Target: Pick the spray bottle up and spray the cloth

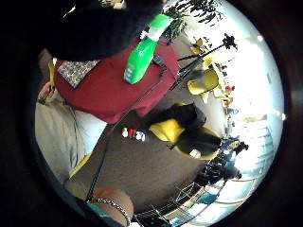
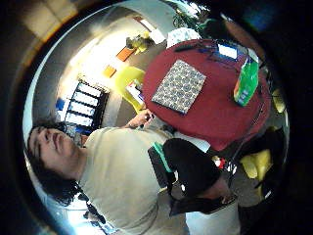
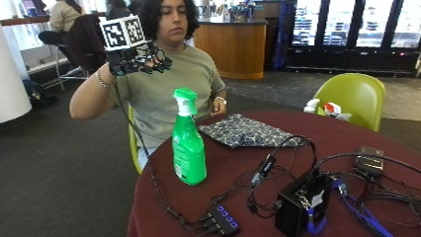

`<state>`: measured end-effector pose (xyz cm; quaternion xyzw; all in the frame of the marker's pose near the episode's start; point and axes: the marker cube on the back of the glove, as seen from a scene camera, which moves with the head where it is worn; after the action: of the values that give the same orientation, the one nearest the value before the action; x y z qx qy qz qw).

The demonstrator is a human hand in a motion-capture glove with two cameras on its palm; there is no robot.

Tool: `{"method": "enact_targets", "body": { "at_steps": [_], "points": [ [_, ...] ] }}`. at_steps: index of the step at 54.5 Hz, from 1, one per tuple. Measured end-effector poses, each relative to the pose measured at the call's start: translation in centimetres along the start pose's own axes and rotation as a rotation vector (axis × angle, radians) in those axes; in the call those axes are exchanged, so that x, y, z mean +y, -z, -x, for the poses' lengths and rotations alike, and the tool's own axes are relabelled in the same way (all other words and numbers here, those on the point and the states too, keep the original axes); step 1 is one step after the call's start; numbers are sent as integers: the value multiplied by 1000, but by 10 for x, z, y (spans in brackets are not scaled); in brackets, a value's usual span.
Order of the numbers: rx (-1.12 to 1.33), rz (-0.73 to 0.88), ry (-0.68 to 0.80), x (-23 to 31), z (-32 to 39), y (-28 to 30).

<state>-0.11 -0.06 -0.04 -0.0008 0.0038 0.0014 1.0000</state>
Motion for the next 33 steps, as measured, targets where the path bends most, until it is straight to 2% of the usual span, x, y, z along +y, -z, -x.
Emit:
{"method": "enact_targets", "body": {
  "at_steps": [21,28,33],
  "points": [
    [38,19,-34,-8,7,-10],
    [-140,-46,-161,-18,-3,-33],
    [-334,-124,-327,-20,-16,-53]
  ]
}}
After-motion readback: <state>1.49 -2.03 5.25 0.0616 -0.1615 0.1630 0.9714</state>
